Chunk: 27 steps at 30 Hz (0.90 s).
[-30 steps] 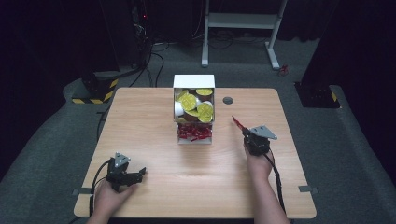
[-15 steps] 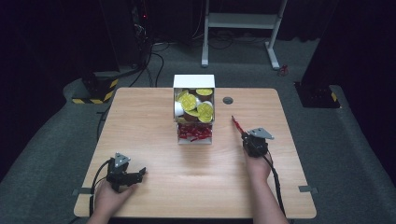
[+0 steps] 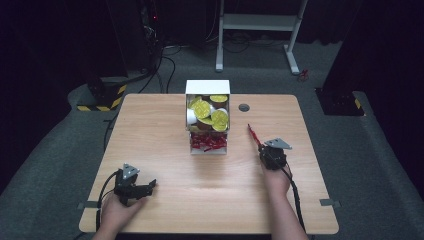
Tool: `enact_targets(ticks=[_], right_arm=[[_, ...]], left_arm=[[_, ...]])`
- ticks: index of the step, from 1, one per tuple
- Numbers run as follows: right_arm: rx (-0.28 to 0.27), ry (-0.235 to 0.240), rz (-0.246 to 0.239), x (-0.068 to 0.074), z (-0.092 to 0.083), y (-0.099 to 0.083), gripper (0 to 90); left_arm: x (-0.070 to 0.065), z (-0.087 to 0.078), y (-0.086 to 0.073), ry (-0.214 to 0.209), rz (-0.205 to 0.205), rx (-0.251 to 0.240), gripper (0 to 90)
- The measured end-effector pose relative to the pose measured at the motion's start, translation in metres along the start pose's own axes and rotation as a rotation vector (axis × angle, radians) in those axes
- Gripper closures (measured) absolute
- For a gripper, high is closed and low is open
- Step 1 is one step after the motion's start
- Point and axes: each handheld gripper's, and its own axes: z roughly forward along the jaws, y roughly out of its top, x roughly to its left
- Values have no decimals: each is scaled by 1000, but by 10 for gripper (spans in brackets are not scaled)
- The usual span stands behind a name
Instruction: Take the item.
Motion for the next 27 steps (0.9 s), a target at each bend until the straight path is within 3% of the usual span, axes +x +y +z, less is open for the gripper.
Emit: enact_targets(ticks=[13, 21, 27], right_arm=[[14, 0, -11, 1, 11, 4, 840], [0, 3, -4, 3, 7, 8, 833], [-9, 2, 11, 3, 5, 9, 753]], left_arm=[[0, 0, 0, -1, 0, 1, 101], [0, 0, 0, 0, -2, 2, 102], [0, 0, 0, 0, -2, 2, 102]])
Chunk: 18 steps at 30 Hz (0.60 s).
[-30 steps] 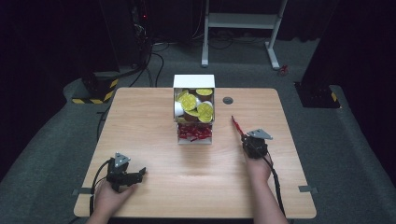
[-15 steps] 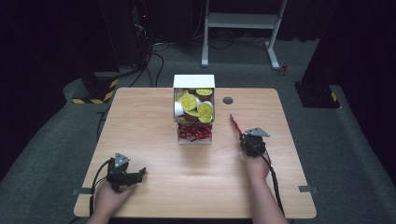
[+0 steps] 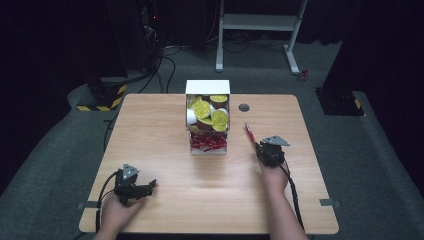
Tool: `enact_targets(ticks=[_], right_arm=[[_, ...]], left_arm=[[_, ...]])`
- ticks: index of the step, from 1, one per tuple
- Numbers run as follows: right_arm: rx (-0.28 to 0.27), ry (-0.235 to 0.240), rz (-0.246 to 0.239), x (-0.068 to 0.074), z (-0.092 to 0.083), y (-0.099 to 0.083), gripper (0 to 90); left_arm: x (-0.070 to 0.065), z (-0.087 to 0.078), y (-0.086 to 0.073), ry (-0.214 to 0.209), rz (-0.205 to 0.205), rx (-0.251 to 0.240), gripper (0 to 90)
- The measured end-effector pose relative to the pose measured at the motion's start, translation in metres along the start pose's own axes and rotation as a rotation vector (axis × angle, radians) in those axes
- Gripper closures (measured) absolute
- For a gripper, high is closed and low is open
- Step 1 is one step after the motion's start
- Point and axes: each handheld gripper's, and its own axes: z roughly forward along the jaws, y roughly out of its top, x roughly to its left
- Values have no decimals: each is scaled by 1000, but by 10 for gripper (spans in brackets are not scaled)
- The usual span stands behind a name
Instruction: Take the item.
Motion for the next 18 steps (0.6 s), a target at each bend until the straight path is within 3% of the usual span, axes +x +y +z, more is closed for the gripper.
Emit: enact_targets(ticks=[18], right_arm=[[-44, 13, 5, 5, -17, 2, 639]], left_arm=[[0, 0, 0, 0, 0, -2, 102]])
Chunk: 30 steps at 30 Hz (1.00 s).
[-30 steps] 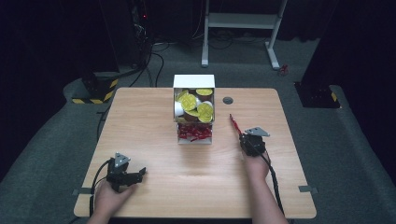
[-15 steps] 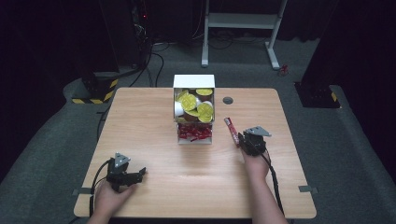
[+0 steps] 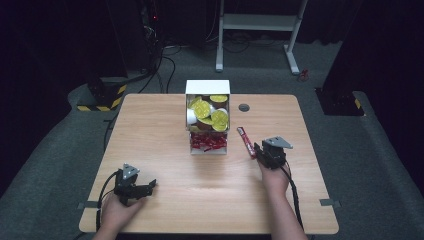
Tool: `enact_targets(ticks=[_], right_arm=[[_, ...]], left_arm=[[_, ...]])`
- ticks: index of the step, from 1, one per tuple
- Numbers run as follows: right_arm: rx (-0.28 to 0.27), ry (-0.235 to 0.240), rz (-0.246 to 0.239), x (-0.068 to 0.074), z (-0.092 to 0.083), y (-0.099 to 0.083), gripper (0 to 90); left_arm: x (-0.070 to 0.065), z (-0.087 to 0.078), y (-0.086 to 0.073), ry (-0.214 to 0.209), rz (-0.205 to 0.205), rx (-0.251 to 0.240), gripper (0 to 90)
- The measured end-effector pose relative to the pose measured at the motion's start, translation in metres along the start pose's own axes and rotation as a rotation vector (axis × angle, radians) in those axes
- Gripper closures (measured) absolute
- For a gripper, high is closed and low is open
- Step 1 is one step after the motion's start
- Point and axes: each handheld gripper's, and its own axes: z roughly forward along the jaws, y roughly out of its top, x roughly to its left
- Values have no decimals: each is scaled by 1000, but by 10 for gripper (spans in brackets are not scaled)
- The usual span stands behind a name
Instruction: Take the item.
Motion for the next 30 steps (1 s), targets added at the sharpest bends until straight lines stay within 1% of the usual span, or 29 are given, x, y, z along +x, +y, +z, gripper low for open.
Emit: enact_targets(ticks=[5, 6, 7, 8, 9, 11, 14, 17, 20, 24, 25, 30], right_arm=[[2, 1, -19, 3, -4, -1, 618], [4, -1, -16, 5, -5, -2, 613], [1, 0, -23, 5, -5, -2, 609], [3, 0, -18, 6, -7, -2, 607], [0, 0, -26, 6, -8, -3, 606], [2, -2, -23, 8, -10, -3, 600], [-5, 0, -33, 10, -14, -3, 592], [-12, 1, -28, 12, -19, -5, 578], [-15, -1, -34, 12, -23, -6, 562], [-12, 1, -16, 12, -30, -10, 534], [-17, 2, -19, 11, -32, -10, 525], [-21, -2, -17, 11, -44, -14, 497]], left_arm=[[0, 0, 0, 0, 1, 0, 102], [0, 0, 0, 0, 0, 0, 102], [0, 0, 0, 1, 0, -2, 102], [0, 0, 0, 1, 0, -2, 102], [0, 0, 0, 1, 0, -2, 102], [0, 0, 0, 1, 0, -2, 102], [0, 0, 0, 0, 0, -1, 102], [0, 0, 0, 0, 0, -1, 102], [0, 0, 0, 0, 0, -1, 102], [0, 0, 0, 1, 0, -1, 102], [0, 0, 0, 0, 1, -1, 102], [0, 0, 0, 3, -2, 2, 100]])
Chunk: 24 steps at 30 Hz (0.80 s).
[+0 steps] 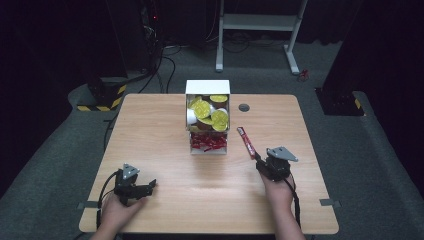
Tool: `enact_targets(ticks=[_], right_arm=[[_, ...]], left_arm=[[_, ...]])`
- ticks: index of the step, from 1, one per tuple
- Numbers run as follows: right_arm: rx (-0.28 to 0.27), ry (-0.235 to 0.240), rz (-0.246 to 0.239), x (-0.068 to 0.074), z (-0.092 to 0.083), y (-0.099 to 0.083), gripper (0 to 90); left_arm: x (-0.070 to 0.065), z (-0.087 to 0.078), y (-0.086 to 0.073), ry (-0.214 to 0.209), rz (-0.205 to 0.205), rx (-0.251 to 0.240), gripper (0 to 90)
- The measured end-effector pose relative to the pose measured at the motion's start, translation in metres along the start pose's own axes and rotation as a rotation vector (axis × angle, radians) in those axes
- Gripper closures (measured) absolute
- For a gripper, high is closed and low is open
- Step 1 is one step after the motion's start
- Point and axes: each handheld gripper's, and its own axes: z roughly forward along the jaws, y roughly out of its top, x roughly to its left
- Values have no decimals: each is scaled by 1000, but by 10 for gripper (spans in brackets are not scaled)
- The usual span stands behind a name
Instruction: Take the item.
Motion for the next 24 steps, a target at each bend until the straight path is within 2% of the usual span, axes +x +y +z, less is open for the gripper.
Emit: enact_targets(ticks=[6, 9, 13, 19, 24], right_arm=[[23, 13, 2, 1, -14, 0, 451], [29, 25, -21, 5, -23, 0, 424], [24, 63, -4, 10, -34, -1, 381], [62, 145, 17, 27, -38, -11, 329], [119, 180, -29, 47, -28, -30, 312]], left_arm=[[0, 1, 2, 1, 3, 10, 89], [-1, 2, 2, 0, -6, 11, 83], [-1, 2, 2, -1, -6, 11, 83], [-1, 2, 2, 0, -6, 12, 83], [-1, 2, 2, 0, -6, 11, 84]])
